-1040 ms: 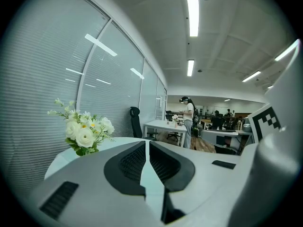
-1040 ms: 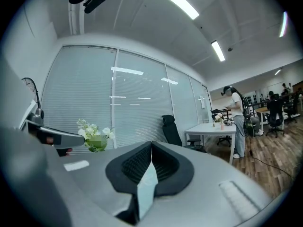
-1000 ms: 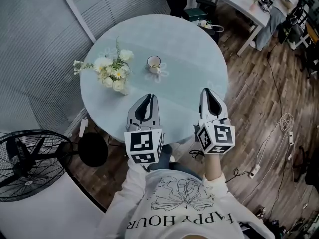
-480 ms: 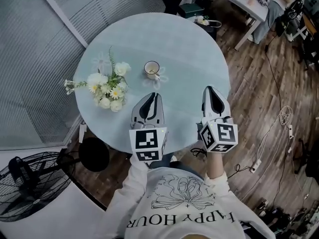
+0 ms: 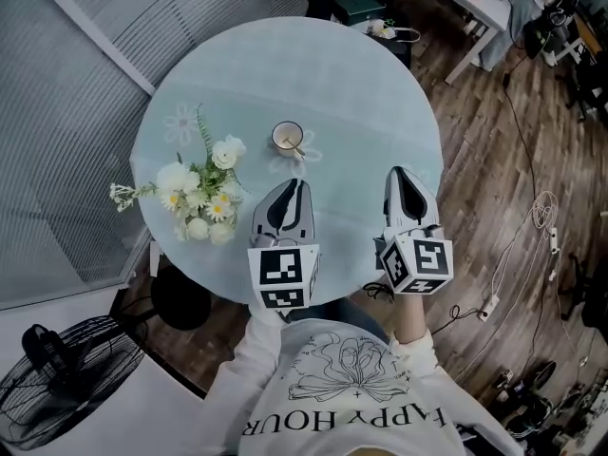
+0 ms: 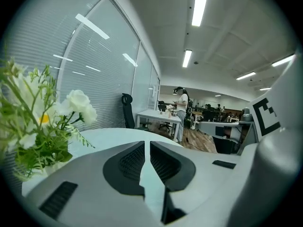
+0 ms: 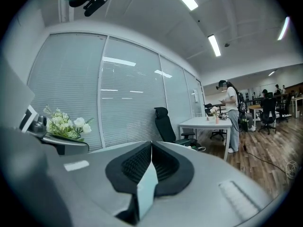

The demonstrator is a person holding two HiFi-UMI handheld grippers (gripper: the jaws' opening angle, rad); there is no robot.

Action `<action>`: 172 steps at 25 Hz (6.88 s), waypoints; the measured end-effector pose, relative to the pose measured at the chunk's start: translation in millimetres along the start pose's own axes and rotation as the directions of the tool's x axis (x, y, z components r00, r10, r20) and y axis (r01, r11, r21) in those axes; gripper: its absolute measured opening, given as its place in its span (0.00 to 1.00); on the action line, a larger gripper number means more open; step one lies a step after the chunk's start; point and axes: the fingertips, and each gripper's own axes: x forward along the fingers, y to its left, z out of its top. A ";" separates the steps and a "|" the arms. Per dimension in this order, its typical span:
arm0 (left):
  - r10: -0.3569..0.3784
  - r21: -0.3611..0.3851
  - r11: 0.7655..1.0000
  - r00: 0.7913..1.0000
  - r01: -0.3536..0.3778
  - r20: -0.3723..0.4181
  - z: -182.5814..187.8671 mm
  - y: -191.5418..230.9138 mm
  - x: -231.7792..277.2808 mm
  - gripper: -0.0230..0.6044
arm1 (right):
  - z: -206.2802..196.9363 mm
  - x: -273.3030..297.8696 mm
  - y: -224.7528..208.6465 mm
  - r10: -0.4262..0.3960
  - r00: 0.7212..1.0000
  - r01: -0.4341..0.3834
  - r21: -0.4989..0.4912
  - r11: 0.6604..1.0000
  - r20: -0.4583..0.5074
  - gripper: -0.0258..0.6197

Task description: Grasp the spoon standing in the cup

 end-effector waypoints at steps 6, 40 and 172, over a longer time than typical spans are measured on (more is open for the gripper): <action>-0.015 -0.021 1.000 0.999 0.014 -0.032 -6.5 14.7 16.4 0.09 | -7.9 21.1 4.7 -0.004 1.000 0.004 -0.003 1.000 -0.023 0.06; 0.151 -0.094 0.981 0.970 -0.171 -0.191 -59.7 32.6 102.7 0.18 | -58.5 127.6 -19.6 0.238 0.953 -0.237 0.028 0.971 -0.185 0.06; 0.380 -0.044 0.924 0.900 -0.380 0.213 104.4 1.9 1.0 0.05 | 83.8 70.9 9.3 0.415 0.904 -0.416 -0.019 0.909 0.099 0.06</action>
